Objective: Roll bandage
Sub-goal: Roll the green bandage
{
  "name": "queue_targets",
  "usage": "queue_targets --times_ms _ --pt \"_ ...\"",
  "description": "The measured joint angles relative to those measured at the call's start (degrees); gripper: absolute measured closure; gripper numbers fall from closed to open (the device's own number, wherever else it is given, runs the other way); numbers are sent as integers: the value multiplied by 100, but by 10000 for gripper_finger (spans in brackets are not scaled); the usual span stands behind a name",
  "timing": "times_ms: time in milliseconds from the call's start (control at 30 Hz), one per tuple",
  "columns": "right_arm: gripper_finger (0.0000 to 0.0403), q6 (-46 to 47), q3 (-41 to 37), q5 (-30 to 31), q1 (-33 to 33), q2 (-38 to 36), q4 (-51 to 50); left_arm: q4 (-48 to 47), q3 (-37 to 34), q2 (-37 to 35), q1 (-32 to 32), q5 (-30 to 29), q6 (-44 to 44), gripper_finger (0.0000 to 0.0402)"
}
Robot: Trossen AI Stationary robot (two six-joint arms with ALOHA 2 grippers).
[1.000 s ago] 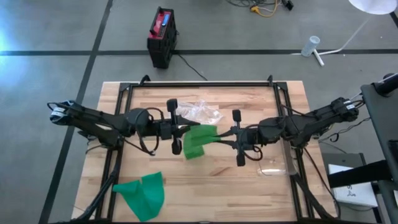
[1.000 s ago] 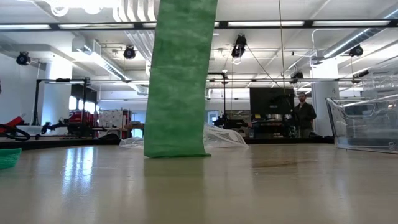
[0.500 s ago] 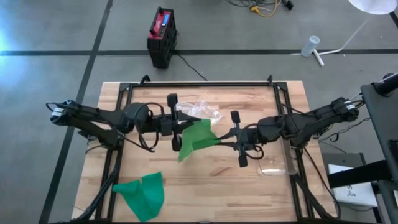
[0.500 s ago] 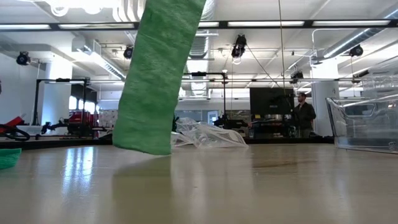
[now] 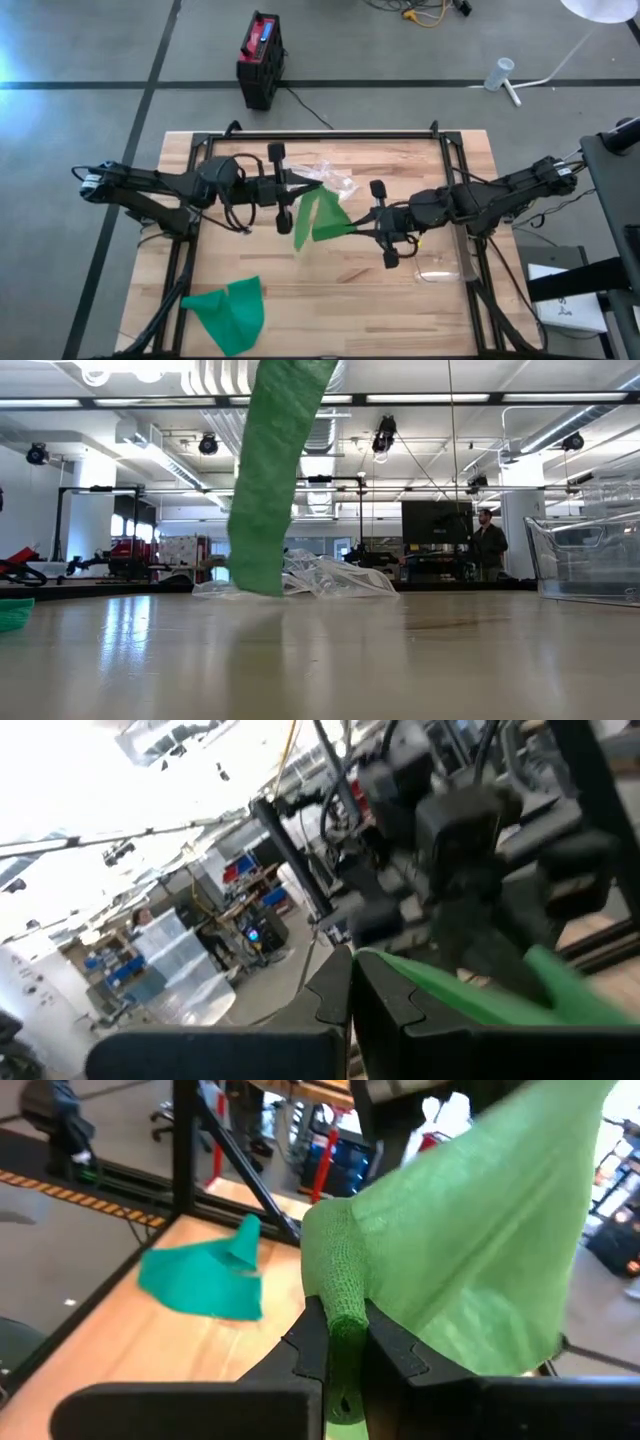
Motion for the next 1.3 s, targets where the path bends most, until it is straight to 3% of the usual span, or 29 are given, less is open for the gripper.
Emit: queue_targets --times_ms 333,633,767,900,1033,1300 --pt "378 162 -49 4 -71 143 -267 13 424 -16 -32 183 31 401" --pt "379 132 -33 89 -73 -41 68 -372 9 -204 -38 125 44 401" --pt "380 163 64 416 -71 -253 92 -364 -334 -470 -41 128 -14 394" --pt "381 43 103 807 -78 -462 64 -292 -783 -676 -41 338 -390 363" --pt "378 -40 137 1000 -89 -546 60 444 -1299 -649 -43 655 -774 314" --pt "380 -127 175 978 -104 -542 282 1818 -1834 -77 -21 357 -887 209"
